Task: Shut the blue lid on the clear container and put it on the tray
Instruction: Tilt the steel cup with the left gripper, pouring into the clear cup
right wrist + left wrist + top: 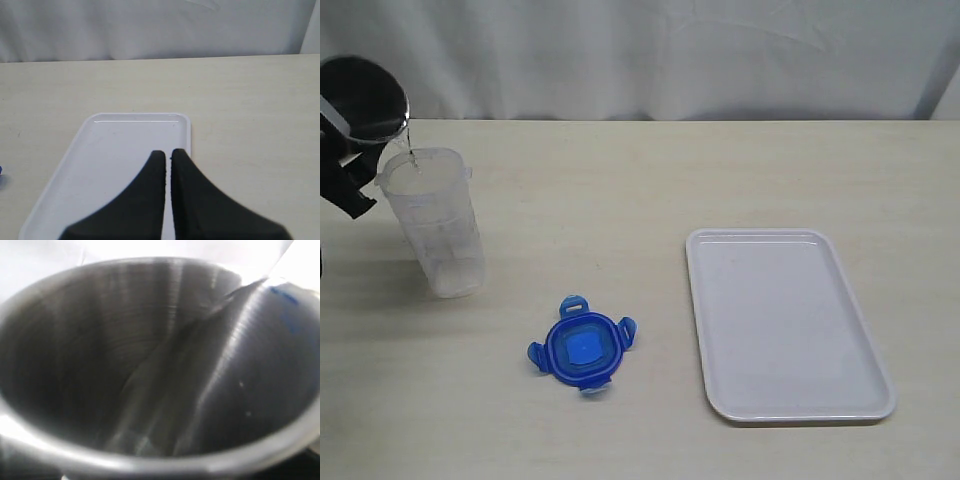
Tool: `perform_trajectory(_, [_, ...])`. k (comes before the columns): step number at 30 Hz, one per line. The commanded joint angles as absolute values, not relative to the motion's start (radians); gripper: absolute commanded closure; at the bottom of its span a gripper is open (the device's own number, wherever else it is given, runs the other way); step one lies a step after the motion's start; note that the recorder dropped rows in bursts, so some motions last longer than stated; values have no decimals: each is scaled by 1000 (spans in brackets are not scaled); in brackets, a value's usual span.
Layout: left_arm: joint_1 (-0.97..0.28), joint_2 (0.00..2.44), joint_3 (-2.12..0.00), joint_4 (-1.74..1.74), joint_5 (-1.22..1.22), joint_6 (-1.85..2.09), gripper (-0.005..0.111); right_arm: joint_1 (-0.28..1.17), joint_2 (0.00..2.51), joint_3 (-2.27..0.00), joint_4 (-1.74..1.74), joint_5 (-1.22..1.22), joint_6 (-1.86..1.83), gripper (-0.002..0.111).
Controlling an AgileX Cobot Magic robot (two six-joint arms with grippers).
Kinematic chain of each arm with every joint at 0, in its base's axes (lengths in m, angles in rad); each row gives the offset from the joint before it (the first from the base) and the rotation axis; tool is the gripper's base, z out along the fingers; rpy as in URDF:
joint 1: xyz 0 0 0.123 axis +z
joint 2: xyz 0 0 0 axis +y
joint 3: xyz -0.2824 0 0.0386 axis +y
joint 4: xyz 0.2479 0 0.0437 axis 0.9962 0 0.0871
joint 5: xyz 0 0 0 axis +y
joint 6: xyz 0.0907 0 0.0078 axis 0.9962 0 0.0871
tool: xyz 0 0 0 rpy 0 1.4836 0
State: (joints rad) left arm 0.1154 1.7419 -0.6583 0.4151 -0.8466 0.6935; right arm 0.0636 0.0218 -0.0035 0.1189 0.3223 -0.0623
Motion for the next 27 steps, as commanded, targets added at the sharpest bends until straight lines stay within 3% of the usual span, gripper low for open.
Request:
perform_trajectory(1, [116,1725,-676,408,-906,737,107,68,22,0,118,319,-61,104])
perform_trajectory(27, [116,1725,-676,408,-895,789,107,68,22,0,118,319,-61,104])
